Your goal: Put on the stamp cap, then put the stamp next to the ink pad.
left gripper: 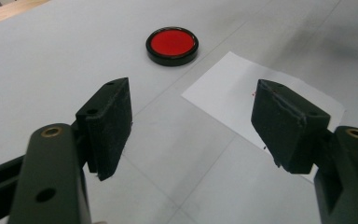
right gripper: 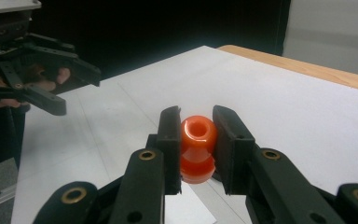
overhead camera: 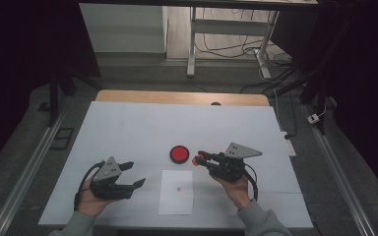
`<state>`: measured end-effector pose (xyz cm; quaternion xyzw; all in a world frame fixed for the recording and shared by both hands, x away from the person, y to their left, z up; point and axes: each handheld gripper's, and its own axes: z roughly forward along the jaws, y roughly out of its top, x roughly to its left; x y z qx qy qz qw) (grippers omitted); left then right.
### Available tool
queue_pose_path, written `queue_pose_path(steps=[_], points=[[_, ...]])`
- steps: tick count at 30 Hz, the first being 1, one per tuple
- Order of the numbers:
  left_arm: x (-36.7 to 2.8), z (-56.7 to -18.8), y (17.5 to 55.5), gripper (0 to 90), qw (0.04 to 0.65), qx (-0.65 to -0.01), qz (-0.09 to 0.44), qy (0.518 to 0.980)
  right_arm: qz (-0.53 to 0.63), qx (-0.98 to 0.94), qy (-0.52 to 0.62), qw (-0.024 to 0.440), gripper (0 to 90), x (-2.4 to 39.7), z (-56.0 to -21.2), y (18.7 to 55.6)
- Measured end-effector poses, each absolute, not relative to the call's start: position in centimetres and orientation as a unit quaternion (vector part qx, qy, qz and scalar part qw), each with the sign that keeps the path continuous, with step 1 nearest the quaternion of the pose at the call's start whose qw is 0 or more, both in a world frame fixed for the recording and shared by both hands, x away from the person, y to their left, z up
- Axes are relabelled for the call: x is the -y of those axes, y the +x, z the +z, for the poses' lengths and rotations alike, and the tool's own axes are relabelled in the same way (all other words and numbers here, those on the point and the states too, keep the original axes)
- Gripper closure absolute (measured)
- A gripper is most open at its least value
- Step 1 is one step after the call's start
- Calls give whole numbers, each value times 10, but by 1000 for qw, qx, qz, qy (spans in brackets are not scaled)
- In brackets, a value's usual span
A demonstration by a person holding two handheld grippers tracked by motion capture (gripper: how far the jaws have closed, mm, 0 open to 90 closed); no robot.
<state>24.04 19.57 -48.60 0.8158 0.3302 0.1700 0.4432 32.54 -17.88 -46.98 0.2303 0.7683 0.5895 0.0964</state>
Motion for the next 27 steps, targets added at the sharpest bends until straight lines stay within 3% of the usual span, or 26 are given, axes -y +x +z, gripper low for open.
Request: queue_pose_path(steps=[27], points=[[-202,-494,240,290,431,-339,164,820,576,-772,243,114,730,185,-473,334]])
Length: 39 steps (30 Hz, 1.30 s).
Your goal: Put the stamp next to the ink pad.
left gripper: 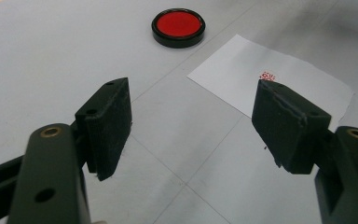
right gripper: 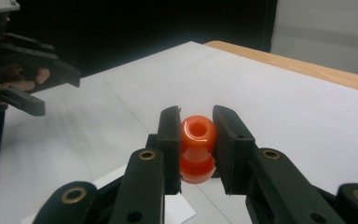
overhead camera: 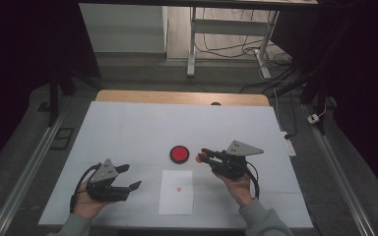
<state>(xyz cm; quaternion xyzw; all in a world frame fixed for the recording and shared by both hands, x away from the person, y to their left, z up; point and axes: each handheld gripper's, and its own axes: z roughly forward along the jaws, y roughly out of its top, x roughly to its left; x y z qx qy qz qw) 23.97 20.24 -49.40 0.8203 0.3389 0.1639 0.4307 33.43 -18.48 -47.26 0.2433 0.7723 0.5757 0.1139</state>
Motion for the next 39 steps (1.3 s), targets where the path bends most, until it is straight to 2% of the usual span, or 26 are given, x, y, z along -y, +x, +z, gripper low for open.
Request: queue_pose_path(steps=[39], points=[[-198,-496,242,290,424,-340,156,825,455,-835,276,141,727,158,-520,374]])
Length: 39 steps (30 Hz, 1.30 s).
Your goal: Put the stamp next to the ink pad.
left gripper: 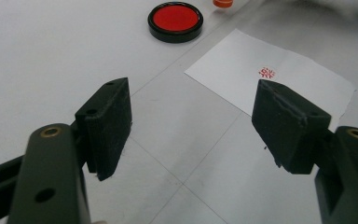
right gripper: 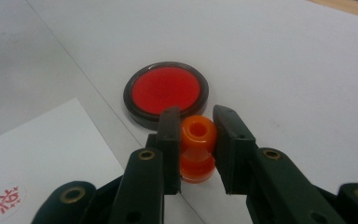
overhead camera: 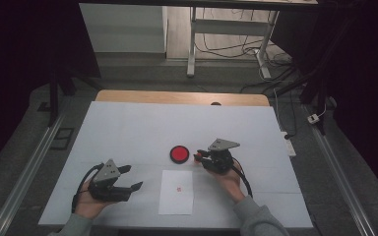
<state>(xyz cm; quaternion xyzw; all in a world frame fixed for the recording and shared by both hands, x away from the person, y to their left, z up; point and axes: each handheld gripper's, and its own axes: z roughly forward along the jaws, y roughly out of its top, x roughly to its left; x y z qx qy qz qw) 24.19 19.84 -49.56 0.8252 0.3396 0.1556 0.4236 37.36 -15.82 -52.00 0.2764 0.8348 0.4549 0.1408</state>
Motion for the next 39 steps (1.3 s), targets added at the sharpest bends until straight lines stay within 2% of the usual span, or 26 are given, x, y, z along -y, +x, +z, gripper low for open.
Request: queue_pose_path(steps=[26,29,31,39], points=[[-203,-496,243,287,424,-346,156,822,432,-848,274,141,715,155,-528,375],[-203,-496,243,286,425,-346,156,822,450,-838,276,141,585,156,-526,375],[-203,-496,243,286,425,-346,156,822,460,-832,276,139,546,158,-522,374],[-205,-498,245,287,427,-351,152,819,481,-823,266,145,495,165,-512,371]])
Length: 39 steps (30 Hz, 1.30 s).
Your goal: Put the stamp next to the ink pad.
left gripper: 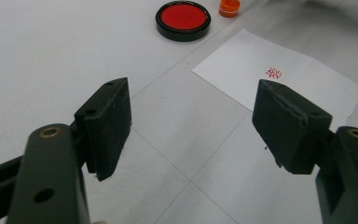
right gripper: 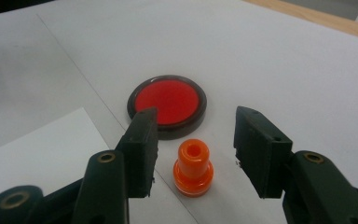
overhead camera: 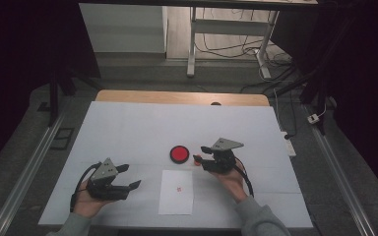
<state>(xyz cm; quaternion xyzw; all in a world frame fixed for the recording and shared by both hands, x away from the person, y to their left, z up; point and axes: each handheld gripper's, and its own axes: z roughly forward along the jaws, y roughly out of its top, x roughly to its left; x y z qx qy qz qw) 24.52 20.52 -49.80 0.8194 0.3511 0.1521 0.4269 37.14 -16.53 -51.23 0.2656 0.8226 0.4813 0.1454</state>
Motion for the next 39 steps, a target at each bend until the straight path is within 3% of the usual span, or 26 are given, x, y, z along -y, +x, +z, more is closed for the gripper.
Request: queue_pose_path(steps=[19,39], points=[[-210,-503,248,284,419,-364,149,819,495,-814,255,165,458,202,-485,345],[-215,-505,246,281,415,-366,146,820,478,-797,303,210,450,310,-491,293]])
